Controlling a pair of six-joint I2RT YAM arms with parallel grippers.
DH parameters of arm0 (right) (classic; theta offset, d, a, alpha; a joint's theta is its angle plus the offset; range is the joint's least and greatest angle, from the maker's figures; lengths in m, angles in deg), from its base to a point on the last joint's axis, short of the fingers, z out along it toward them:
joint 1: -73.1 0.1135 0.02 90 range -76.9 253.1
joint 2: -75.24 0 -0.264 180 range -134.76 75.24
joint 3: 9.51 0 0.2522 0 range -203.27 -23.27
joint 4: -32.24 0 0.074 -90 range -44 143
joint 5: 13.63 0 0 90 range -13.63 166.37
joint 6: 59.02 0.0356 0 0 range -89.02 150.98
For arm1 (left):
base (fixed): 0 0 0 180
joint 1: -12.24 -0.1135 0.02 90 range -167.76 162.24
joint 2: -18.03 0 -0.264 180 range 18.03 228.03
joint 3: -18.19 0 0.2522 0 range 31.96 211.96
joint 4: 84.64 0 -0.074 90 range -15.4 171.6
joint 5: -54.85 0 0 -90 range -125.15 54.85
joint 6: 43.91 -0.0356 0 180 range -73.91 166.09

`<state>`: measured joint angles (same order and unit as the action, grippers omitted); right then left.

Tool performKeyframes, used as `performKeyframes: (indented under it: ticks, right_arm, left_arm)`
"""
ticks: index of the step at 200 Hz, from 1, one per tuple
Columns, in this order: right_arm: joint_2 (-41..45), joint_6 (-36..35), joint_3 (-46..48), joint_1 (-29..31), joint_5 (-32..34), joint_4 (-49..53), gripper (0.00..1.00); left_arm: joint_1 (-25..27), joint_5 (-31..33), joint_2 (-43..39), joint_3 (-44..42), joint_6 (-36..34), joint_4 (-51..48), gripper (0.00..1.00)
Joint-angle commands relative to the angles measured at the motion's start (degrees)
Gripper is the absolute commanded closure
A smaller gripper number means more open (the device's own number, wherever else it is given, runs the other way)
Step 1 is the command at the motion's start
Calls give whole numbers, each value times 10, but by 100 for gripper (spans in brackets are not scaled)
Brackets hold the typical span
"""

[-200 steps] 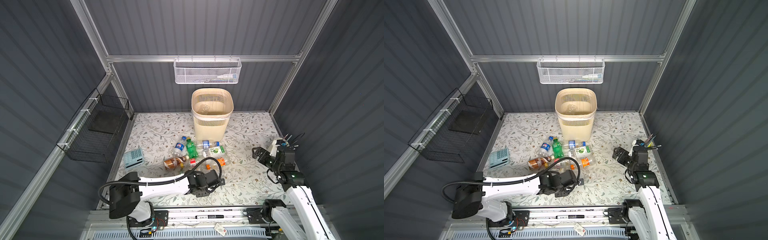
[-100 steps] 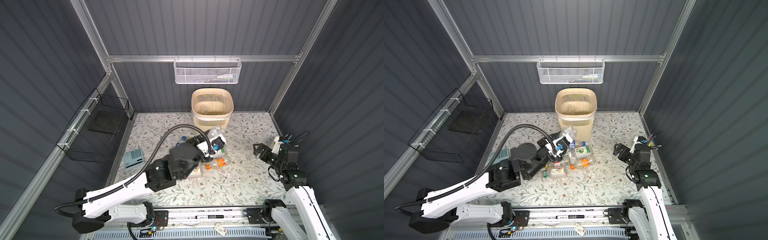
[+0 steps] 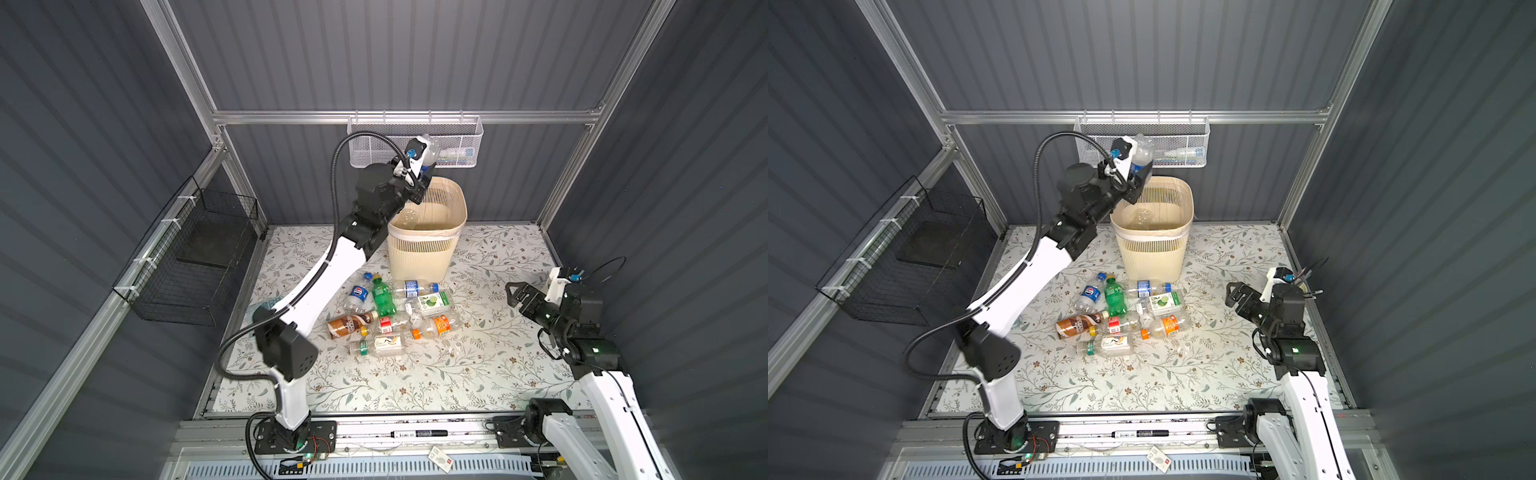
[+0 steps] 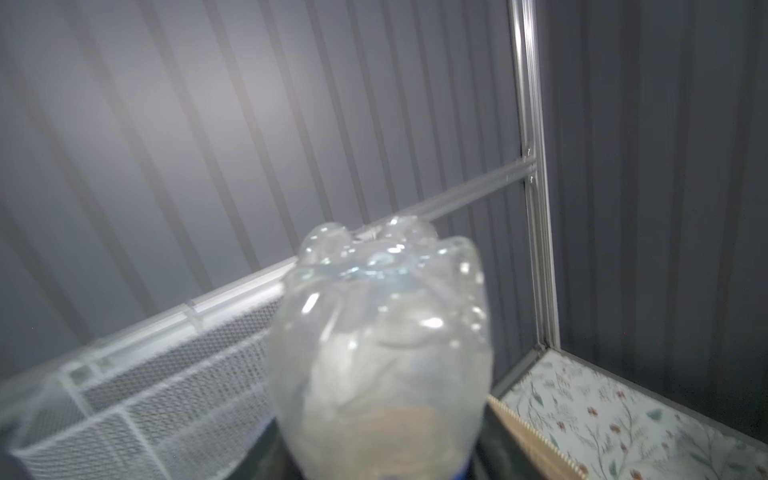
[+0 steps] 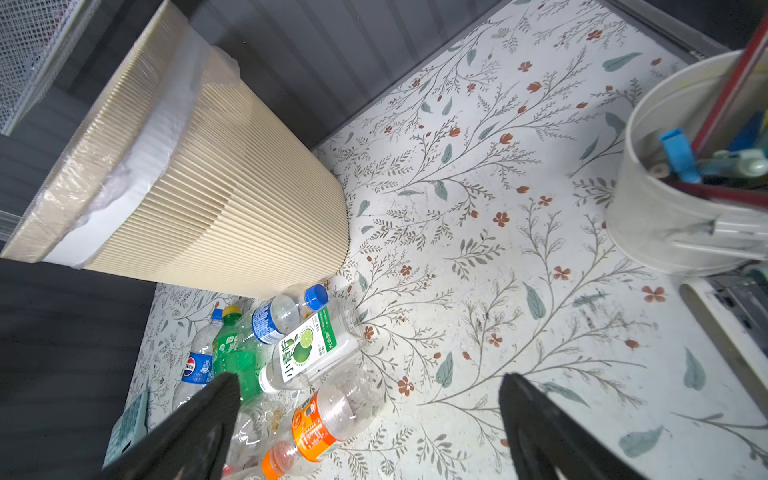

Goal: Throw the plastic bottles in the bin
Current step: 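Lift the clear bottle over the bin and open the left gripper, then lower the left gripper to the pile while the right gripper approaches the orange-label bottle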

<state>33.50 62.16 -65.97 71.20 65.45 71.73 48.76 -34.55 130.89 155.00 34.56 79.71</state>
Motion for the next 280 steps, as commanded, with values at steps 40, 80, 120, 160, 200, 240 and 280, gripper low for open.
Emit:
performKeyframes:
  ticks: [40,80,120,160,200,240,280]
  right_arm:
    - [38,28,-2,-2,38,54,1]
    - [28,68,4,2,29,41,1]
    - [-6,127,22,42,28,8,1]
    - [-68,232,52,144,77,-63,1]
    - [-175,336,61,250,101,-146,1]
    - [-276,385,34,314,102,-166,1]
    - [-330,427,31,353,102,-173,1]
  left_arm:
    - [10,20,-188,-163,68,51,0]
    - [10,39,-246,-222,69,40,0]
    - [10,87,-313,-330,73,38,0]
    - [10,140,-387,-457,77,3,0]
    - [10,191,-458,-573,106,-12,0]
    - [10,222,-505,-653,150,-45,0]
    - [10,239,-536,-699,171,-68,0]
